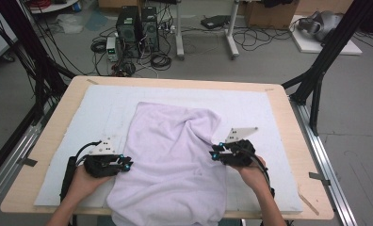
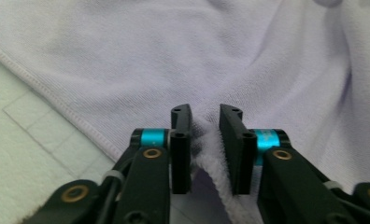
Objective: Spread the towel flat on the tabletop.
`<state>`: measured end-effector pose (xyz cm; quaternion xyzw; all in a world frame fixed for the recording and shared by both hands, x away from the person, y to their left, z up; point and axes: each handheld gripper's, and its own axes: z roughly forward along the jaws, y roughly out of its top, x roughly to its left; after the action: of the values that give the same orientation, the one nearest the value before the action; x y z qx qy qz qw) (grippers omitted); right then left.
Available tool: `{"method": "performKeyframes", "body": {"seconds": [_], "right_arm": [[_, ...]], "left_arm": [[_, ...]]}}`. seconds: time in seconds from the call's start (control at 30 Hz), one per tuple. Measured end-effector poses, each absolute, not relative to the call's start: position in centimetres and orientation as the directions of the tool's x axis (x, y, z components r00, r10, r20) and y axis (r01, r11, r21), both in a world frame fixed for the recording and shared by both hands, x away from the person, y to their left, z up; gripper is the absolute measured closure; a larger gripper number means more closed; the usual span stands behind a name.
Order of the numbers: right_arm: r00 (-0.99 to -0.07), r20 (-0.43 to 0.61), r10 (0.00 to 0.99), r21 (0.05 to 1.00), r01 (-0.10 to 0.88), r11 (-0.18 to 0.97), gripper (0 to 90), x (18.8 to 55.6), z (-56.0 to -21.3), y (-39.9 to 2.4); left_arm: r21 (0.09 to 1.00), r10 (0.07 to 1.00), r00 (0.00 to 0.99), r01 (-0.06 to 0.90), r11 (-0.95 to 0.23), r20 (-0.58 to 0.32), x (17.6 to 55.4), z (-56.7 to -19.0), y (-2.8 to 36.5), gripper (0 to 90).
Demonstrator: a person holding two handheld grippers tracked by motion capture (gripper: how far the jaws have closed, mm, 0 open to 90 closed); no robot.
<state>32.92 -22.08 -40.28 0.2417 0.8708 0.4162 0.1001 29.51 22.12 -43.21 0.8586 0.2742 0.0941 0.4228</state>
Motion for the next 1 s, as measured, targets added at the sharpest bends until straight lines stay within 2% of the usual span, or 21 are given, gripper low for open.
{"method": "performKeyframes", "body": {"seconds": [0.1, 0.17, 0.27, 0.4, 0.47, 0.53, 0.57, 0.7, 0.93, 1.0], "right_arm": [[-0.859, 0.035, 0.510, 0.771, 0.348, 0.533, 71.1, 34.7, -39.8, -21.7], [-0.869, 0.056, 0.492, 0.768, 0.352, 0.534, 69.8, 34.9, -40.0, -21.4], [-0.889, 0.066, 0.454, 0.752, 0.343, 0.562, 67.1, 33.9, -40.5, -21.0], [-0.903, 0.082, 0.421, 0.755, 0.332, 0.565, 63.5, 31.7, -41.1, -21.3], [-0.907, 0.087, 0.412, 0.745, 0.334, 0.577, 62.5, 30.9, -41.7, -21.5], [-0.904, 0.084, 0.419, 0.728, 0.343, 0.594, 62.1, 30.3, -42.5, -21.8], [-0.902, 0.097, 0.422, 0.717, 0.357, 0.599, 62.5, 30.0, -43.0, -21.9], [-0.895, 0.103, 0.435, 0.704, 0.375, 0.603, 66.9, 29.6, -44.2, -22.4], [-0.899, 0.095, 0.428, 0.709, 0.363, 0.605, 71.9, 28.2, -44.2, -22.9], [-0.901, 0.098, 0.423, 0.714, 0.359, 0.601, 70.3, 27.9, -44.0, -22.9]], "left_arm": [[0.792, 0.548, 0.834, 0.375, -0.482, -0.061, 29.9, -42.5, 21.6, 75.0], [0.803, 0.554, 0.831, 0.369, -0.469, -0.058, 29.9, -42.0, 21.5, 68.5], [0.804, 0.553, 0.831, 0.367, -0.468, -0.057, 29.7, -41.6, 21.7, 60.9], [0.770, 0.532, 0.845, 0.376, -0.516, -0.056, 29.4, -42.0, 21.5, 56.9], [0.735, 0.522, 0.852, 0.374, -0.566, -0.031, 29.3, -42.6, 21.1, 59.1], [0.708, 0.514, 0.858, 0.367, -0.603, -0.007, 29.2, -43.2, 20.8, 67.6], [0.706, 0.509, 0.861, 0.364, -0.608, -0.005, 29.1, -43.4, 20.8, 73.6], [0.727, 0.522, 0.853, 0.379, -0.573, -0.033, 28.9, -43.8, 21.6, 82.6], [0.734, 0.507, 0.861, 0.368, -0.571, -0.037, 28.0, -43.6, 22.5, 83.3], [0.749, 0.524, 0.851, 0.374, -0.547, -0.042, 28.1, -43.3, 22.7, 74.9]]}}
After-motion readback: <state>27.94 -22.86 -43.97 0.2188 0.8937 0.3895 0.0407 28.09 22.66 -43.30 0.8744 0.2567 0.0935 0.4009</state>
